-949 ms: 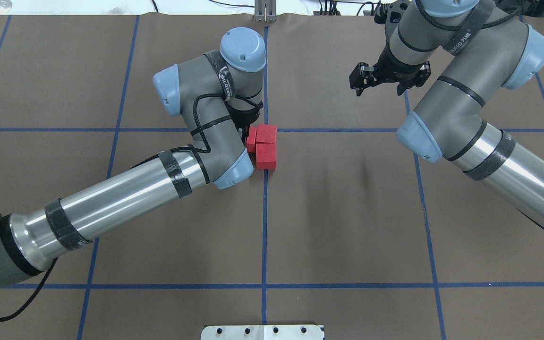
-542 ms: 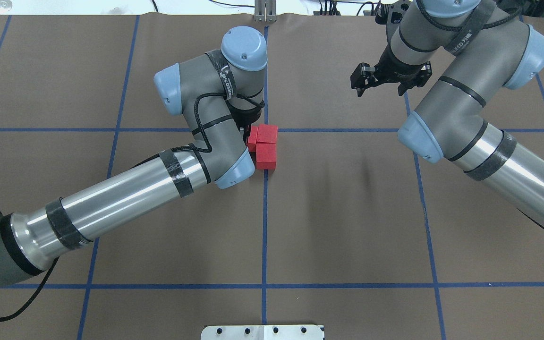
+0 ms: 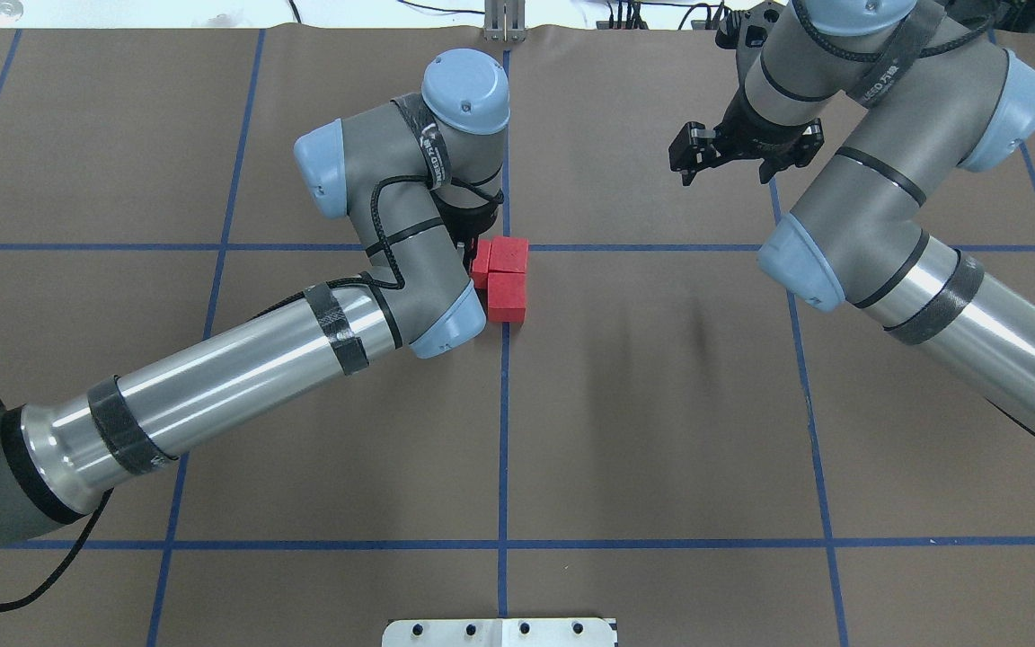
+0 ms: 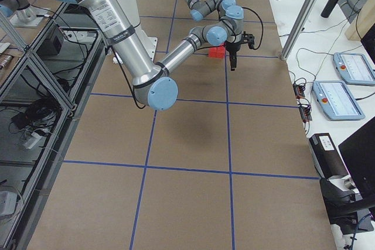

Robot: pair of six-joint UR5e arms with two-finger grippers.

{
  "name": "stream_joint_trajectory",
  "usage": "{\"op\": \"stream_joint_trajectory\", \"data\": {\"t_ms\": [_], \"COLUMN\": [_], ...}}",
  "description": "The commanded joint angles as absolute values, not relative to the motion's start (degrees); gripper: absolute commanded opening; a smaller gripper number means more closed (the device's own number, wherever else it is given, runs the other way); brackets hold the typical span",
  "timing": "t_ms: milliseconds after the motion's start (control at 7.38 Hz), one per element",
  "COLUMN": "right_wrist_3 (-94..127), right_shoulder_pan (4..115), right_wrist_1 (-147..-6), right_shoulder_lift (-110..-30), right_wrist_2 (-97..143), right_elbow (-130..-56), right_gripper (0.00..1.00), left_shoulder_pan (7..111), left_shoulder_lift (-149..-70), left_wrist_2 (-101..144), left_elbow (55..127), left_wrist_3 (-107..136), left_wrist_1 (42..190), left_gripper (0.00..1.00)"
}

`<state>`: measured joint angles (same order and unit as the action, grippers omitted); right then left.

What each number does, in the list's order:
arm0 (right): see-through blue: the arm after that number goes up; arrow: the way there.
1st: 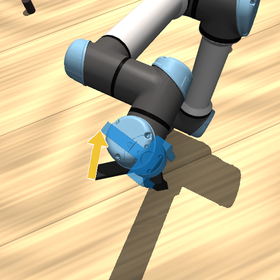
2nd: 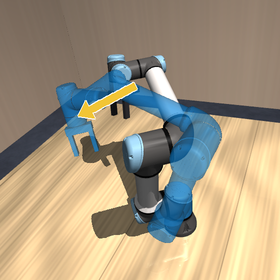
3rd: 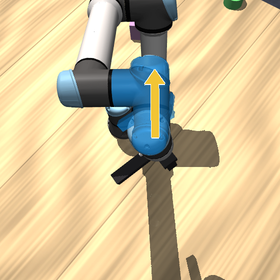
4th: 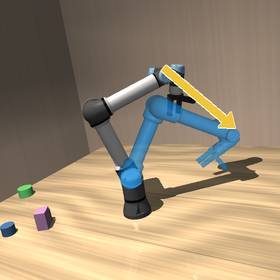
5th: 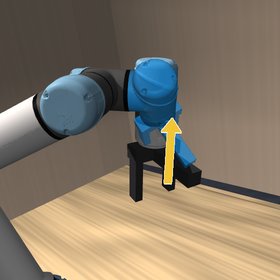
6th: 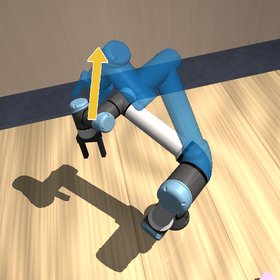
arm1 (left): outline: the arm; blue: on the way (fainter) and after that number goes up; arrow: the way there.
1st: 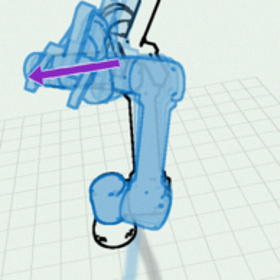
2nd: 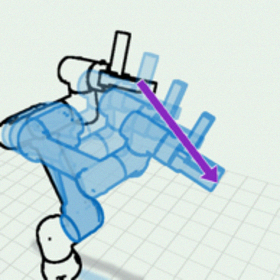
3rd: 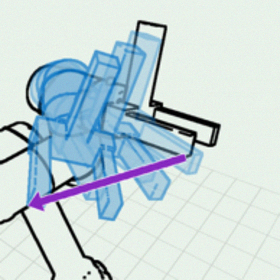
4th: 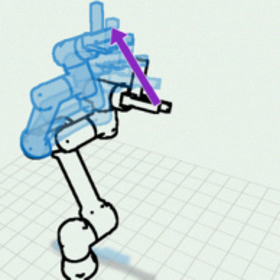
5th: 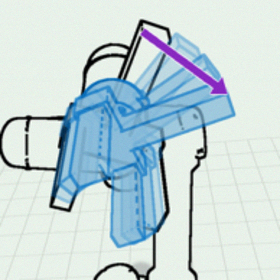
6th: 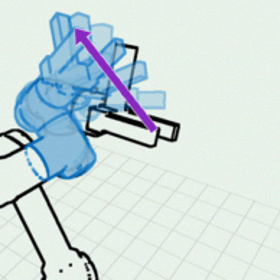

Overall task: Form red blocks into L shape at center
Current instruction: 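Lower the red cube beside the farther center cube with the left gripper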

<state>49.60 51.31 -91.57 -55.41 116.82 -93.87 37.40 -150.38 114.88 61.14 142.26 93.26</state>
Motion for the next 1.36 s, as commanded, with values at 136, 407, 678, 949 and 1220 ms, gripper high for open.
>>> {"op": "stream_joint_trajectory", "data": {"t_ms": [136,407,678,949,1220], "right_wrist_3": [49.57,49.57,49.57,49.57,49.48], "right_shoulder_pan": [51.33,51.33,51.24,51.33,51.33], "right_wrist_1": [-91.49,-91.5,-91.5,-91.5,-91.58], "right_shoulder_lift": [-55.46,-55.46,-55.46,-55.46,-55.55], "right_wrist_2": [116.81,116.81,116.81,116.81,116.81], "right_elbow": [-93.87,-93.87,-93.87,-93.78,-93.78], "right_gripper": [0.99,0.99,0.99,0.99,0.99], "left_shoulder_pan": [37.35,37.44,37.44,37.44,37.44], "left_shoulder_lift": [-150.56,-150.56,-150.56,-150.56,-150.73], "left_wrist_2": [114.17,114.08,114.08,114.08,114.17], "left_elbow": [60.82,60.73,60.73,60.73,60.73], "left_wrist_3": [142.56,142.73,143.08,143.52,143.61], "left_wrist_1": [93.25,93.25,93.34,93.34,93.51], "left_gripper": [0.29,0.29,0.29,0.29,0.3]}}
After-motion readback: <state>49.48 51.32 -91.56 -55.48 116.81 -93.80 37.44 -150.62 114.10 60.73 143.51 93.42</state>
